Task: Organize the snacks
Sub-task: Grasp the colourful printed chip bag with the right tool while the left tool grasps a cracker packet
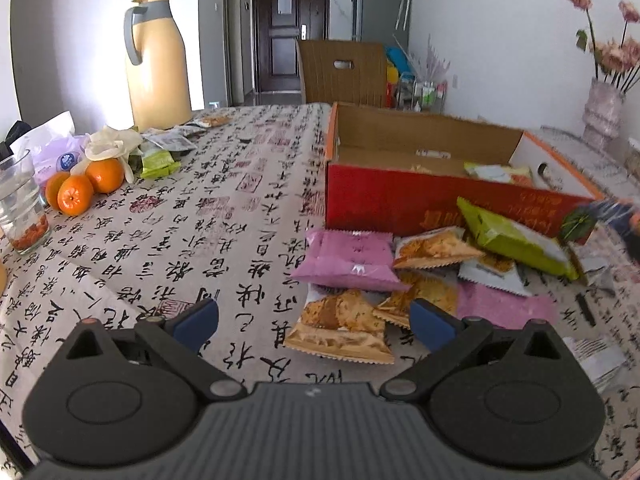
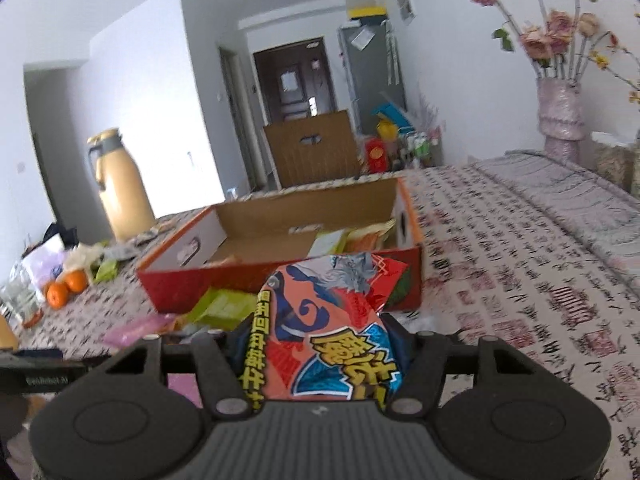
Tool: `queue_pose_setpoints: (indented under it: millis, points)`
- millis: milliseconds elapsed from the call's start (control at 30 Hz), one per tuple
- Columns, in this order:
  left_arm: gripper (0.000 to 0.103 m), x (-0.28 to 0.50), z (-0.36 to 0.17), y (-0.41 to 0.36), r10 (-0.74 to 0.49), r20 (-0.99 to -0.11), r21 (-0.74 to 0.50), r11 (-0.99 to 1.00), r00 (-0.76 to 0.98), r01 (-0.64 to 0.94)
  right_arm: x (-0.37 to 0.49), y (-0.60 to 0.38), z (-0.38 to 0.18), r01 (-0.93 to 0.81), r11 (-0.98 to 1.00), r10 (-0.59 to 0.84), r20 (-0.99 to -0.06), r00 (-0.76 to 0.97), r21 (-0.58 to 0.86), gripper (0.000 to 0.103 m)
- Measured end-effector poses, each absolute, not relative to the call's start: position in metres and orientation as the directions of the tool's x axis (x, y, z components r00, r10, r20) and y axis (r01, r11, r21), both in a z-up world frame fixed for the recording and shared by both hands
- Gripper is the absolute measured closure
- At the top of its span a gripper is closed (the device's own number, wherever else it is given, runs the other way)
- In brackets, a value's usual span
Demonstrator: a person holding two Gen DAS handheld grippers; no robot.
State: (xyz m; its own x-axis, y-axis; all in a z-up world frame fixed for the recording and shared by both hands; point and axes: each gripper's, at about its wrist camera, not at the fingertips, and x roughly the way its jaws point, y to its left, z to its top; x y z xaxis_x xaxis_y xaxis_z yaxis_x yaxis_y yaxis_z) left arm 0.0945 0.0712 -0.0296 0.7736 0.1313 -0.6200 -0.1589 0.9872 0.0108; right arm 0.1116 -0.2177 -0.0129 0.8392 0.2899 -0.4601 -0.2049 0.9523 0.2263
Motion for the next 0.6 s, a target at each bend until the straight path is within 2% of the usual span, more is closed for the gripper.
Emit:
queue_pose_setpoints:
  millis: [500, 600]
  points:
    - [0.0, 0.129, -0.05, 0.062, 0.177, -0.689, 0.109, 0.984, 0.703, -0.141, 0.122, -0.262, -0.026, -0.081, 0.961, 0.199, -0.458, 0.867, 0.264, 0.041]
    - [0.004, 0.134, -0.053, 0.061, 0.167, -0.695, 0.107, 0.986, 0.699, -0.129, 0.124, -0.265, -0.029, -0.07, 0.961, 0.192, -0.463, 0.865, 0.269, 0.041]
